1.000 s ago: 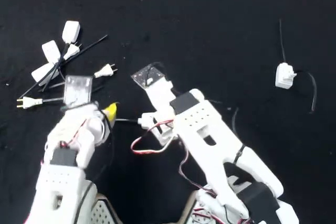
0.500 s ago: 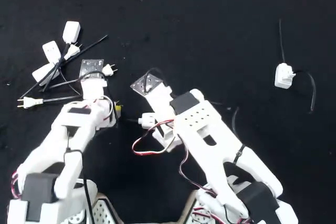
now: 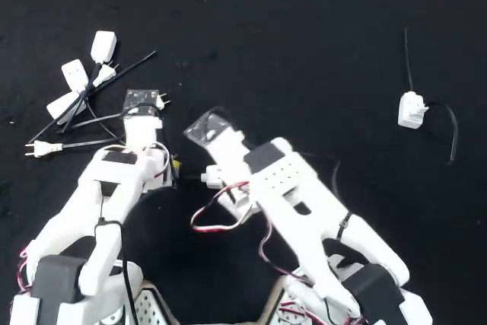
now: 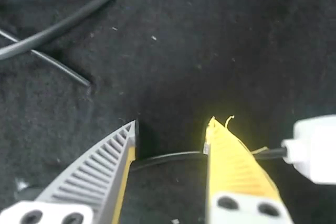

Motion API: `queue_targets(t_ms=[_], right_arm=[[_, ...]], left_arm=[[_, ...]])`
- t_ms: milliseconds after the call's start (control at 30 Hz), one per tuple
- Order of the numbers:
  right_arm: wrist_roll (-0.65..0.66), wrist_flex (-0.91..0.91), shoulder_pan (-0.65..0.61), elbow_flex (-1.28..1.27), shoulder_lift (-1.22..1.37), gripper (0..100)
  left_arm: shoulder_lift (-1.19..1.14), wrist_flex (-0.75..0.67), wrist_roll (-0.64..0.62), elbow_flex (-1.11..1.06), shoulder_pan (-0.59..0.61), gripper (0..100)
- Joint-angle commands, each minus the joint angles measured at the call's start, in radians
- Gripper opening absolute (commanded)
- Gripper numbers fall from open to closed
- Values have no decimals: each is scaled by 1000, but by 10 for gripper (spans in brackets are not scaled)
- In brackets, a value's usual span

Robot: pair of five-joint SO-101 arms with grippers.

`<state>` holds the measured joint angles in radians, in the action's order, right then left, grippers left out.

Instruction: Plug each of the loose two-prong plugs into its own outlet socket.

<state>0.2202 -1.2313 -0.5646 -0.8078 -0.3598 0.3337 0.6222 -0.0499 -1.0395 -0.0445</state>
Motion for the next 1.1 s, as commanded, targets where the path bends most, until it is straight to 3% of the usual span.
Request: queue_targets(t_ms=[0, 467, 833, 1067], right_arm=[[9, 34, 98, 82, 2, 11], [9, 74, 181, 163, 36, 11], [3, -199, 181, 541, 275, 11], [2, -249, 180, 641, 435, 11]], left_arm=[[29, 60, 31, 22, -73, 220], [37, 207, 78, 30, -249, 220], [37, 206, 75, 31, -246, 220], [37, 199, 75, 33, -246, 220]])
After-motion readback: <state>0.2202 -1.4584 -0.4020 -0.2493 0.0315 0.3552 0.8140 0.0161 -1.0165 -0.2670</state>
